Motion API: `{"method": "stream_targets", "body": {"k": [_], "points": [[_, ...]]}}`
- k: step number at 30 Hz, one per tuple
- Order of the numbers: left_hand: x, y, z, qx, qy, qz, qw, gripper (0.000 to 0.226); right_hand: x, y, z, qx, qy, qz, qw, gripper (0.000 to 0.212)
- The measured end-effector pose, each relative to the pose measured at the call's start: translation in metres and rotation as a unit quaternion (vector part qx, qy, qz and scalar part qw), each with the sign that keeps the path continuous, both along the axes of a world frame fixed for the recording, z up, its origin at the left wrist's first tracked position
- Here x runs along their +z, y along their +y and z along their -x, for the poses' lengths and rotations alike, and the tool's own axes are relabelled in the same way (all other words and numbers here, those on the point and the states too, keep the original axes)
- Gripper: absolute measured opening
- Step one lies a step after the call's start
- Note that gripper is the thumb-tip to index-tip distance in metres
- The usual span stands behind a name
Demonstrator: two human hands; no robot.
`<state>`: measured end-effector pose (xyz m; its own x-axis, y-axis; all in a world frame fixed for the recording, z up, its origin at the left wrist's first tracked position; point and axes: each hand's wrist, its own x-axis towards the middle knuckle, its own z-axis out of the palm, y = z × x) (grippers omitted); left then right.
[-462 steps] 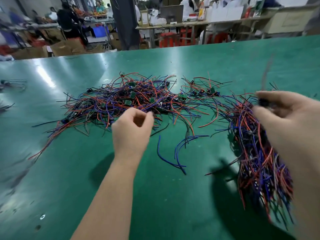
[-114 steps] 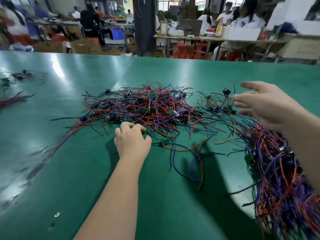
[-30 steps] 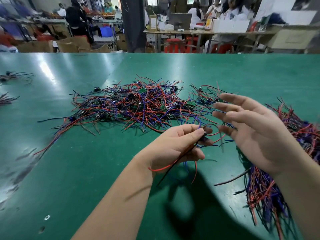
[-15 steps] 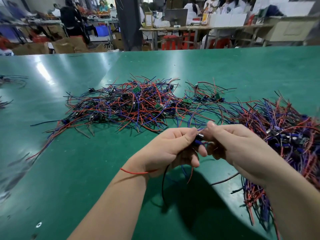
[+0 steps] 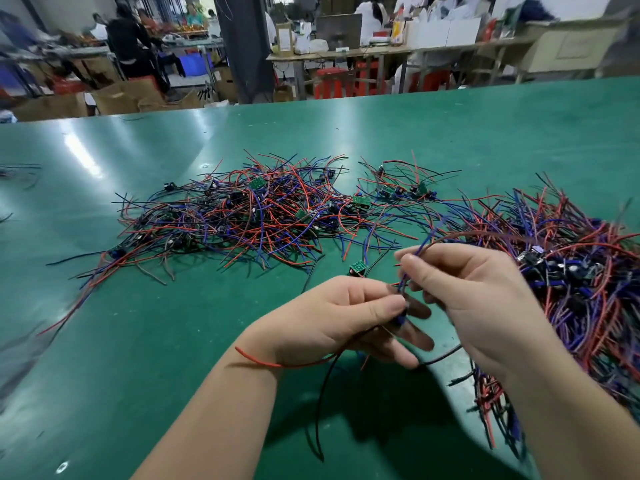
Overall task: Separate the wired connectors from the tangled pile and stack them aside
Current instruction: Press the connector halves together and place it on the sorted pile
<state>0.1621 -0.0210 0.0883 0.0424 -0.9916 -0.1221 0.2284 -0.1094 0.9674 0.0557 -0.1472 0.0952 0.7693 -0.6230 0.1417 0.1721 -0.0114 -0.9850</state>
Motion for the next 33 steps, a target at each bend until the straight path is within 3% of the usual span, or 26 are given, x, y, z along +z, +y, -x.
{"method": "stream_targets", "body": {"k": [6,13,17,22,24,28,31,33], "points": [[-0.003,0.002,0.003,-0.136,-0.082,-0.055,0.986,0.032,0.011,-0.025,0.010,-0.131,-0.060,-0.018,0.989,0.009],[0.001,0.005,0.001,-0.157,-0.073,-0.073,0.982,0.026,0.019,-0.015,0.010,-0.148,-0.080,-0.061,0.984,0.024],[-0.002,0.005,0.000,-0.164,-0.079,-0.055,0.982,0.019,0.022,-0.014,0.010,-0.149,-0.080,-0.167,0.971,0.041],[-0.001,0.001,0.002,-0.017,-0.024,0.076,0.997,0.011,0.019,-0.015,0.004,-0.047,-0.047,-0.273,0.960,0.033],[0.003,0.000,-0.001,0.076,0.038,0.117,0.989,0.027,0.014,-0.011,0.001,-0.016,0.002,-0.265,0.964,0.016],[0.005,-0.001,-0.007,0.217,0.208,0.190,0.935,0.033,0.004,0.005,0.000,0.126,0.093,-0.241,0.958,0.022],[0.008,-0.003,-0.008,0.276,0.268,0.209,0.899,0.047,0.002,0.015,0.000,0.182,0.096,-0.193,0.959,0.030],[0.011,-0.005,-0.008,0.304,0.275,0.193,0.892,0.040,0.001,0.018,-0.001,0.178,0.062,-0.188,0.964,0.031]]}}
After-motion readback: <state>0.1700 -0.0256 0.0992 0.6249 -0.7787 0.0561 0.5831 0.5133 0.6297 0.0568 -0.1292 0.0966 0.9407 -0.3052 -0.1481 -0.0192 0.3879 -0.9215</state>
